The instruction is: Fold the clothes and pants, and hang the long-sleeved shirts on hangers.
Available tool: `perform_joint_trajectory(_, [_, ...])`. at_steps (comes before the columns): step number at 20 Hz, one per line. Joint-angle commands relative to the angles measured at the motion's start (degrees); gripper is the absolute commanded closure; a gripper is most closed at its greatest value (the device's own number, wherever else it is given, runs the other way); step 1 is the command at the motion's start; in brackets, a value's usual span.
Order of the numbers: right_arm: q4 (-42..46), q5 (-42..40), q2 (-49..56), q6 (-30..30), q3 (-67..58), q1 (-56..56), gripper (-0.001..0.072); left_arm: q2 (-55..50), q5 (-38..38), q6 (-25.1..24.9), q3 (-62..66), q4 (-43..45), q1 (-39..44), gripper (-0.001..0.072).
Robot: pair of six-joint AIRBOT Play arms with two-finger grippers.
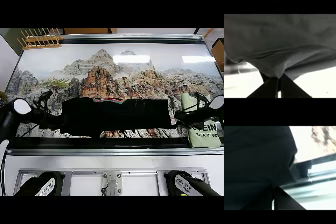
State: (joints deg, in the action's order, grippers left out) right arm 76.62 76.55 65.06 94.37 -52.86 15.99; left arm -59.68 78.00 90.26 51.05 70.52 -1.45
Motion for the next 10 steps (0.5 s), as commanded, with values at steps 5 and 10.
perform_joint_trajectory(5, [0.1,-0.2,14.5,1.6,-13.7,-2.6,0.0703,-20.0,-1.3,-2.1,17.9,0.3,0.0,0.0702])
perform_joint_trajectory(10, [-2.3,-5.8,20.5,1.6,-18.2,-2.9,0.0702,-31.1,-0.8,-2.1,28.6,0.3,0.0,0.0701])
